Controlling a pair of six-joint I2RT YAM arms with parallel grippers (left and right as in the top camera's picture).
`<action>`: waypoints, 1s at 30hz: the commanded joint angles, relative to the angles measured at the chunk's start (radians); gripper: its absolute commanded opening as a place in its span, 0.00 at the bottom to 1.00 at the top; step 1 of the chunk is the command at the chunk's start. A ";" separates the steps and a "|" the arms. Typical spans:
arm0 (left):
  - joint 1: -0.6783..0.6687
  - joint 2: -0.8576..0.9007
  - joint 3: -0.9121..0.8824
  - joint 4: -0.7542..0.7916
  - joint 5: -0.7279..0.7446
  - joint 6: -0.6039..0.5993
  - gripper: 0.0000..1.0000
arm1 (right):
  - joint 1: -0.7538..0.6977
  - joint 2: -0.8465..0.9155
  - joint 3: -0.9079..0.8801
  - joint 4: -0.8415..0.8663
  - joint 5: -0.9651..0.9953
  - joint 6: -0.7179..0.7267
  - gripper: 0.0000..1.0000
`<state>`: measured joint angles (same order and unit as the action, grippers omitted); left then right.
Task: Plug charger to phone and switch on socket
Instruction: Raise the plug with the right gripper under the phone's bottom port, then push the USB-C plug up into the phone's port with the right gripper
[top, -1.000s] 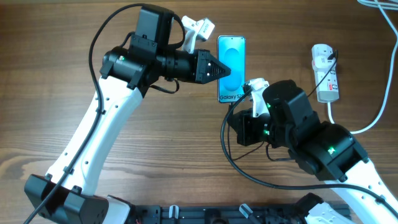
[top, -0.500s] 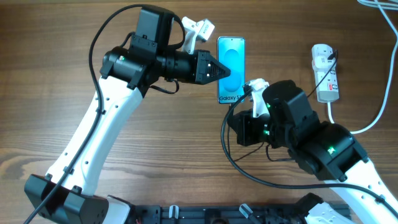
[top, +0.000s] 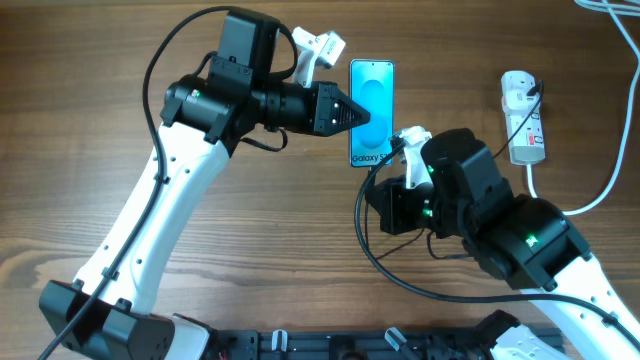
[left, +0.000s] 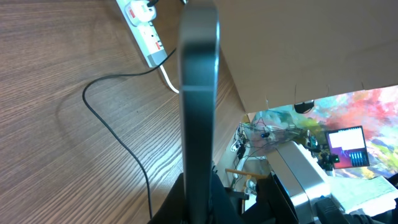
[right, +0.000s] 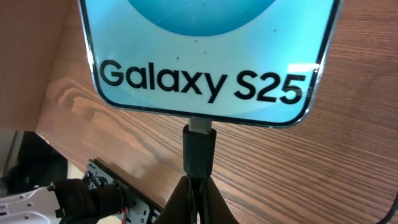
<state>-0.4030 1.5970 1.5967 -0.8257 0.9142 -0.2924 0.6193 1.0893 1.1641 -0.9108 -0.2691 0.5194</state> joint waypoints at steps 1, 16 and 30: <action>-0.001 -0.021 0.016 -0.001 0.039 0.023 0.04 | 0.005 0.007 0.016 0.015 -0.020 0.005 0.04; -0.001 -0.021 0.016 -0.001 0.041 0.032 0.04 | 0.005 0.045 0.016 0.009 -0.017 0.007 0.04; 0.000 -0.021 0.016 -0.002 -0.017 0.079 0.04 | 0.005 0.045 0.016 0.021 -0.016 0.003 0.04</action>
<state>-0.4030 1.5970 1.5967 -0.8299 0.8871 -0.2432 0.6193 1.1343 1.1641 -0.9001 -0.2802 0.5194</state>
